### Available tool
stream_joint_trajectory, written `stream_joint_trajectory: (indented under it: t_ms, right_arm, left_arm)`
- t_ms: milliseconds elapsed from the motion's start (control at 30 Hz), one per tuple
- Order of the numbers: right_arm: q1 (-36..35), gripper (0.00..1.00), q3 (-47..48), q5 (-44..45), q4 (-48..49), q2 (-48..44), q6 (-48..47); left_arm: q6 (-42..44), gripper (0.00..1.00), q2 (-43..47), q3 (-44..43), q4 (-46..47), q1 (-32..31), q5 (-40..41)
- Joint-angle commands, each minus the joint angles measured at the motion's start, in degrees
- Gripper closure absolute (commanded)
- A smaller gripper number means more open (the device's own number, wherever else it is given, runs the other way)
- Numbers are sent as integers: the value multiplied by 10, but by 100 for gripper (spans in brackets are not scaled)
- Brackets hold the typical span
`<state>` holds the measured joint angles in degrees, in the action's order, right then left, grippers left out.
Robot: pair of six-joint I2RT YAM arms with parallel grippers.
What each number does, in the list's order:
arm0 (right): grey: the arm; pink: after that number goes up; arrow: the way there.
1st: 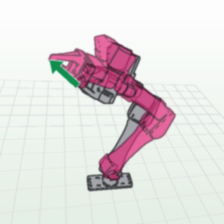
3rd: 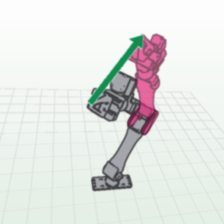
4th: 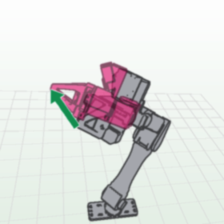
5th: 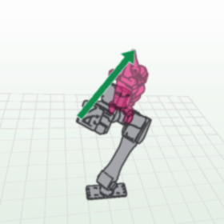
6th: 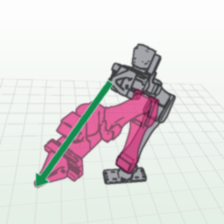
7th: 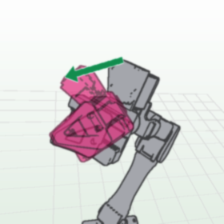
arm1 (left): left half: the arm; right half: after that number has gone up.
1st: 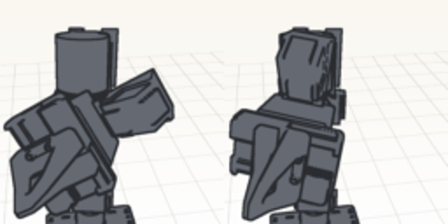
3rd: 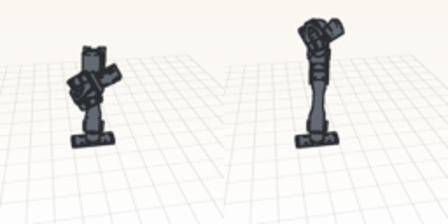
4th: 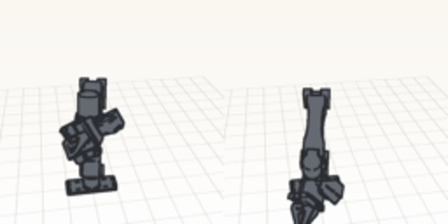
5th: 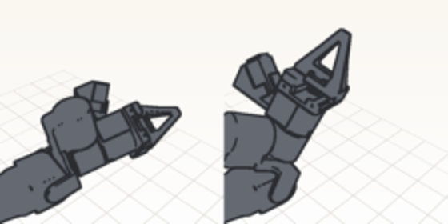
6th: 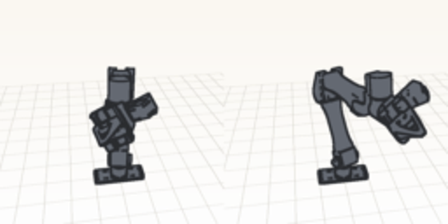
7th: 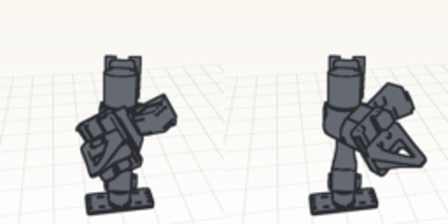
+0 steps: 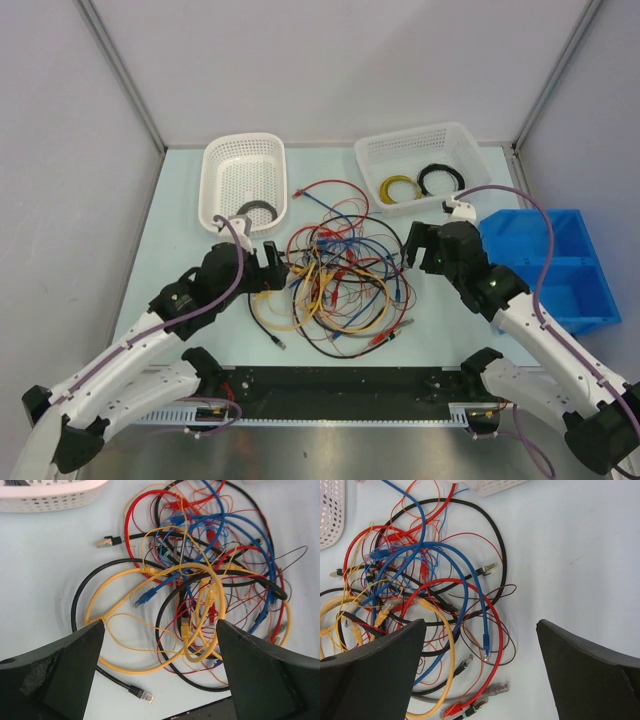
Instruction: Untangle the cables
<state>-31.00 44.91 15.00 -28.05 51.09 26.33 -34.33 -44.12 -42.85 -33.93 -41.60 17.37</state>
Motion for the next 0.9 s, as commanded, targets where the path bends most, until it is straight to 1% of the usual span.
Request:
stream_joint_trajectory:
  t_ms: [0,33,167,200,233,300,367,400,500,600,633,733,767,800,833,867]
  right_arm:
    - [-1,0,19,29,-2,-13,3]
    - [0,0,19,31,1,-14,3]
    - [-5,2,19,-8,6,-13,-18]
    - [-6,2,19,-16,5,-12,-22]
    - [-7,2,19,-23,6,-10,-28]
    - [-10,2,19,-32,5,-3,-30]
    - [-13,2,19,-32,2,2,-30]
    - [-14,2,19,-32,0,7,-28]
    - [-15,2,19,-34,3,15,-28]
    - [-17,2,19,-31,5,21,-27]
    - [-16,2,19,-31,5,23,-26]
    - [-17,3,20,-30,5,25,-24]
    - [-17,3,19,-31,5,24,-23]
    - [-17,3,19,-27,5,23,-22]
    - [-17,3,19,-26,3,16,-21]
    - [-19,3,19,-24,4,11,-22]
  left_arm:
    - [33,0,14,-1,35,3,-27]
    - [36,0,4,-4,37,3,-29]
    - [45,0,-29,-2,34,3,-39]
    - [61,0,-33,-1,37,3,-64]
    - [73,0,-37,10,60,2,-87]
    - [96,0,-36,22,87,-1,-161]
    - [102,1,-30,36,112,-12,-169]
    - [104,0,-31,38,119,-14,-188]
    - [109,0,-47,39,121,-15,-210]
    - [114,2,-88,37,126,-15,-243]
    - [115,4,-102,35,127,-15,-249]
    - [115,20,-131,24,119,-15,-233]
    - [118,35,-136,20,111,-15,-228]
    - [120,45,-135,8,106,-15,-213]
    - [123,52,-134,0,102,-15,-205]
    - [125,61,-130,-8,92,-16,-190]
